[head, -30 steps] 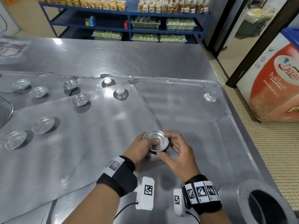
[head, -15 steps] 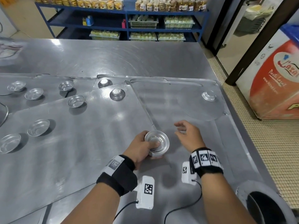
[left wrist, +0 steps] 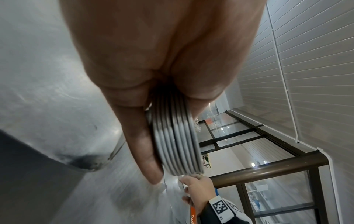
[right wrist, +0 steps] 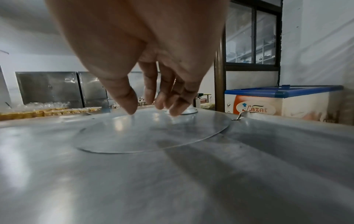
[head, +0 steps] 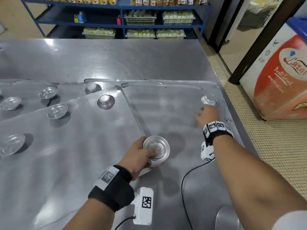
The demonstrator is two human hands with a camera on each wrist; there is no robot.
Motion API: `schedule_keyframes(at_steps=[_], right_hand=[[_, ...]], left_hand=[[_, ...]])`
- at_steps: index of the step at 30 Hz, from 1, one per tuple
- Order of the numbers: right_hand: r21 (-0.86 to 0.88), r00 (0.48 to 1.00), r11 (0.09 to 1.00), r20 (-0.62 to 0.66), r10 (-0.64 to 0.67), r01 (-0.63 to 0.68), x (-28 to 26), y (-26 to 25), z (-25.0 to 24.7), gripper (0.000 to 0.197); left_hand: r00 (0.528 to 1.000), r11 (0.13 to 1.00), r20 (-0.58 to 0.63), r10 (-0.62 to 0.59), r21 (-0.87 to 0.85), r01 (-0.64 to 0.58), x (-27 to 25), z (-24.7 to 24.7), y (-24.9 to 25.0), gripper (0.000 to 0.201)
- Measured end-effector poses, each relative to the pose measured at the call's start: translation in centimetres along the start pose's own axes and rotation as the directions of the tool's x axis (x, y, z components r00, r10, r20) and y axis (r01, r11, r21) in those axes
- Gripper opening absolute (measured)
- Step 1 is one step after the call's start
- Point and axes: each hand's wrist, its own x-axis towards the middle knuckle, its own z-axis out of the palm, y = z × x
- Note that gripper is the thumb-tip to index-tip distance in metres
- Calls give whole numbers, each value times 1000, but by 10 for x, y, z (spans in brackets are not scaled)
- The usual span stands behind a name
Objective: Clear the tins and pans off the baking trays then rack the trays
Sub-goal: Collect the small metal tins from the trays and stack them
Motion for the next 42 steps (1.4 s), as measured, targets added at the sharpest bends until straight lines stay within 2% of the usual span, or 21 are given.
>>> schedule_keyframes(at_steps=[2,5,10,13,18,20,22,29,33,37,39,42], right_hand=[[-94,998,996,-60,-7,2,19,6,-2,35],[-217,998,976,-68,13,-27,41,9,-4,50],[-201,998,978,7,63,-60,79,13,0,63],[-158,990,977,-1,144,-142,95,18,1,71],[-123,986,978,-20,168,-170,100,19,-3,56],[-99,983,979,-33,178,-181,94,17,-6,69],[-61,986,984,-29,165,-167,85,11,-8,79],[120,997,991,59,51,-57,32,-27,-21,93],[217,993,976,104,-57,33,-20,-55,-35,72],[405,987,911,102,-127,75,-81,-77,-41,72],[505,987,857,55,-153,105,-115,-87,-42,71],[608,984,776,-50,-174,168,-171,-103,-43,70]], left_hand=[[1000,1000,-6,0,-14,0,8,3,0,33],[1000,999,-8,-1,-46,0,17,10,1,32],[1000,998,-20,-4,-68,2,29,18,1,31],[1000,997,-28,-4,-74,2,31,20,0,32],[997,997,-72,7,-79,-12,28,17,-5,32],[996,997,-85,8,-80,-15,25,19,-6,33],[996,997,-92,12,-73,-19,22,21,-8,32],[994,991,-106,-2,-134,-12,-6,28,-10,33],[992,990,-129,1,-143,-20,-25,21,-13,35],[990,992,-139,10,-122,-28,-48,11,-12,32],[991,992,-132,16,-124,-32,-60,3,-12,33],[991,991,-133,2,-132,-19,-79,-9,-13,45]])
